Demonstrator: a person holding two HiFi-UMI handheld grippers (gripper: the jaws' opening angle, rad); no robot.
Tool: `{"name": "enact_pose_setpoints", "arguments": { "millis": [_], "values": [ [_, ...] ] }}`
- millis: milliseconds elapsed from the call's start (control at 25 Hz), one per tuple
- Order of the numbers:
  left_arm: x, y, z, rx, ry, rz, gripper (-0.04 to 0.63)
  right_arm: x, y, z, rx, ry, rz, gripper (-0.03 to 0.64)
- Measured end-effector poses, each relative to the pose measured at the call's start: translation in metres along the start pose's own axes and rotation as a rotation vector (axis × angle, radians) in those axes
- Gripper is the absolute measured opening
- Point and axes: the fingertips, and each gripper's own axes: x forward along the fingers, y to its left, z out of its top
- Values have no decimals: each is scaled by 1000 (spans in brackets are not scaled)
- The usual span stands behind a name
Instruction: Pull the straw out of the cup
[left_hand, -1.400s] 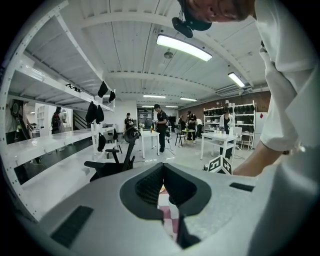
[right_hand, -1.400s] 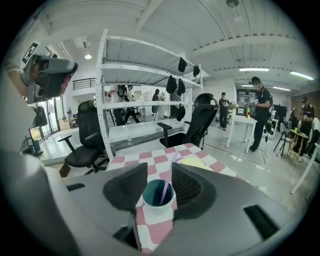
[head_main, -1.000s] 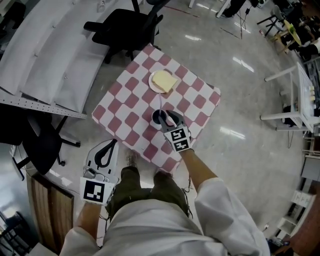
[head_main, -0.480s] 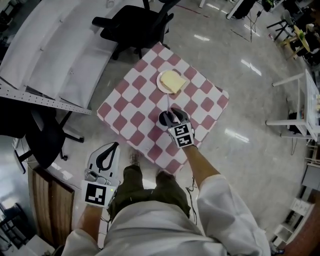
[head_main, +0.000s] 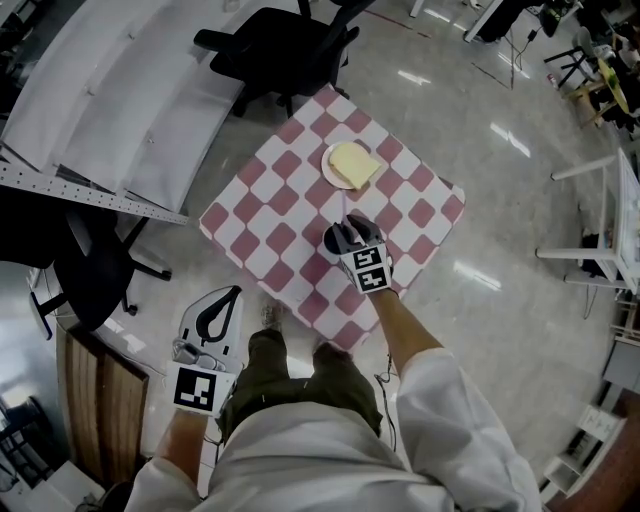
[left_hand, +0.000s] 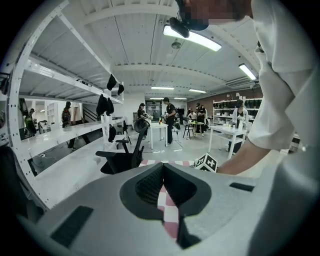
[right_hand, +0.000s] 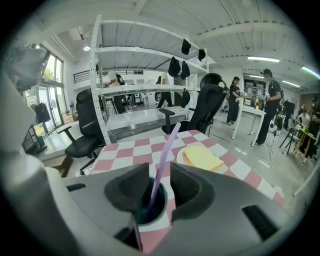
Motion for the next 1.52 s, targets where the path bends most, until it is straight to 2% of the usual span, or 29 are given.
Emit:
{"name": "enact_pose_setpoints", "arguments": {
  "millis": [640, 1000, 1520],
  "values": [
    [1, 2, -5, -4, 14, 10, 5, 8, -2, -5, -6, 14, 3, 112],
    [3, 3, -7, -10, 23, 8, 5, 6, 2, -1, -12, 6, 8, 37],
    [2, 4, -8, -9, 15, 4, 5, 4, 4, 3, -12, -11, -1, 34]
  ]
}}
